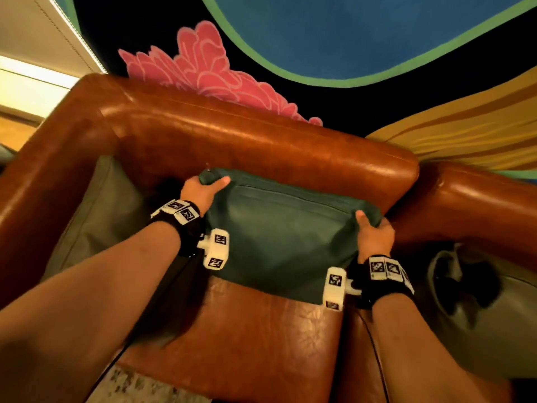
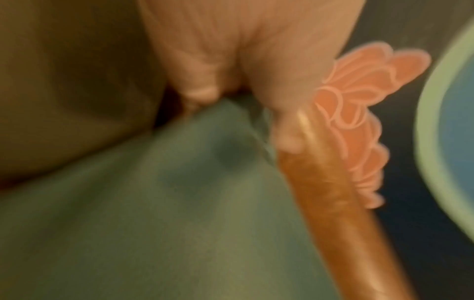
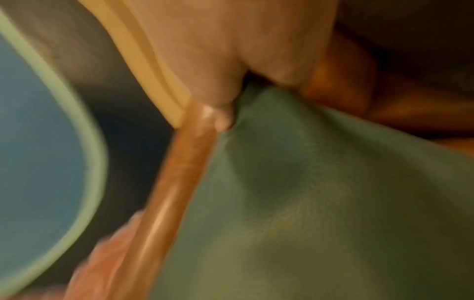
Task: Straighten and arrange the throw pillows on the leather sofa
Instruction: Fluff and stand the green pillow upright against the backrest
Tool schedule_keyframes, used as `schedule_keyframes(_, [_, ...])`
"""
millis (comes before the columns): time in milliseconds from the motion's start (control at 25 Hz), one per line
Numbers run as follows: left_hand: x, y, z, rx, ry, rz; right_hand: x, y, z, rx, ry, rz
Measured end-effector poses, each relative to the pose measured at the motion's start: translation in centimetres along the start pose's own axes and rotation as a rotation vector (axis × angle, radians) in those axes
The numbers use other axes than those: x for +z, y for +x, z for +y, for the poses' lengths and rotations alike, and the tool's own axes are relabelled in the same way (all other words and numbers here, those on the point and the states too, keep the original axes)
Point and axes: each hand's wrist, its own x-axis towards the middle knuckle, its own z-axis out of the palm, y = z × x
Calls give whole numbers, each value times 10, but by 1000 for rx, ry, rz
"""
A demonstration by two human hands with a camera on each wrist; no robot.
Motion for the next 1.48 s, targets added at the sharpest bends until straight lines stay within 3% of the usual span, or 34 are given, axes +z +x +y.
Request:
schedule_keyframes(80, [1,-4,6,78,39,76,1,-12,-5,-123,-107,62])
schedule_keyframes(200, [7,-20,11,181,195,110,2,-20,-18,-60,-382,111])
schedule_keyframes(240, [10,-27,16,198,209,123,11,-32,-32,-135,-465,126])
schedule_keyframes(280, [13,-32,23,194,162,104,27,-48,-53,-327,-517,79])
schedule_keyframes(360, [13,-45,40,112,-52,-15,72,-93,-88,-682,-501,-284])
schedule_keyframes(400, [10,-53,49,75,-128,-116,94,-118,-101,-710,-535,-462])
schedule_keyframes(440, [5,-59,58,42,-194,-231,111,-139,-111,-695,-597,-552])
schedule_keyframes(520, [-10,-64,72,32,-276,-415,127,-156,-115,-676,-703,-462])
schedule_keyframes(600, [-22,-55,67,27,-320,-475,117,-148,-114,-669,-722,-324])
schedule_keyframes(680, [-28,-37,39,-41,-300,-301,91,-134,-114,-629,-607,-223])
schedule_keyframes(760, [-27,-22,-6,-174,-39,-187,62,-109,-115,-610,-417,-57])
schedule_keyframes(840, [-12,-31,-56,-254,294,-341,29,-89,-117,-571,-279,20])
schedule_keyframes(920, [1,-62,-72,-424,6,-481,3,-81,-119,-495,-182,34])
schedule_keyframes(960, [8,-77,-75,-381,-198,-536,-4,-80,-118,-468,-151,33])
schedule_keyframes(1000, [15,-86,-75,-364,-296,-474,-6,-81,-118,-455,-138,28])
schedule_keyframes(1080, [30,-97,-78,-274,-301,-445,-3,-81,-115,-444,-132,17])
schedule_keyframes(1240, [30,-108,-65,-77,-101,-471,-5,-78,-113,-417,-106,36])
schedule_keyframes(1400, [37,-101,-62,-93,-11,-521,-4,-79,-115,-442,-105,45])
schedule_keyframes(1480, [38,-93,-68,-161,-32,-469,-5,-78,-115,-436,-109,64])
